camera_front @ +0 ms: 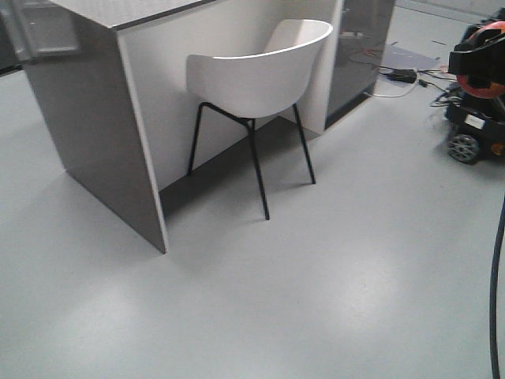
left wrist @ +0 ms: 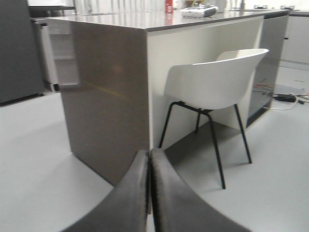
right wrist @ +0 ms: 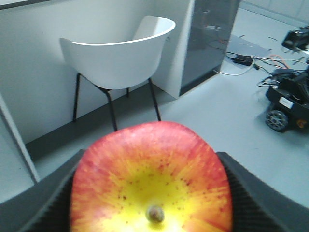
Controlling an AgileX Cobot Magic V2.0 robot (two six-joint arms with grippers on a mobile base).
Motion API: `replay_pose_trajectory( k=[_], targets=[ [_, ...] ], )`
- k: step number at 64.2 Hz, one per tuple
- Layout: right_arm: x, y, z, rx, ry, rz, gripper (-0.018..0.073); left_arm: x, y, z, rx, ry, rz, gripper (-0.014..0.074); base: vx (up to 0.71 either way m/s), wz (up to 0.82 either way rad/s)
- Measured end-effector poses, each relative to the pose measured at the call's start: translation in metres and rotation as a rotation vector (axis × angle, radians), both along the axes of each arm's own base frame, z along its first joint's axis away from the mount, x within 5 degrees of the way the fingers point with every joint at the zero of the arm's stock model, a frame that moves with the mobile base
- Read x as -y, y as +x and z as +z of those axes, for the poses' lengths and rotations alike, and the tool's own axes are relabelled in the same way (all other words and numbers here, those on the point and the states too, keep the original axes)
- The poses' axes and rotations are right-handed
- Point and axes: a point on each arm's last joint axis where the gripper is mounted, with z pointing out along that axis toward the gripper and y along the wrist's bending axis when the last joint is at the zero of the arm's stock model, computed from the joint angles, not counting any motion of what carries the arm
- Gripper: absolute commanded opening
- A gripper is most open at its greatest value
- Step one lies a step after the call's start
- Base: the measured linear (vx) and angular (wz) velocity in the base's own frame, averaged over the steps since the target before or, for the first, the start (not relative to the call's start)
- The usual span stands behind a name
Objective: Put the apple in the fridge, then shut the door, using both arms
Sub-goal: 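Drive the base away from the counter holding the apple in the right gripper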
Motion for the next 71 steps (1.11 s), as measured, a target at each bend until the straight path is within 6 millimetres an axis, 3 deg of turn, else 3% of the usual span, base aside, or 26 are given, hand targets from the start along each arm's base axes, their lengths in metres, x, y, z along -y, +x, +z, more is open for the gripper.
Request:
replay_pose_trajectory(
  k=[71],
  targets=[
    [0.0000,-0.0001,-0.0004,-0.004,0.000,0.000,0.0071,0.0000,0.0000,0.0000,0.000,0.000,0.000,-0.0006,-0.01,0.30]
  ],
)
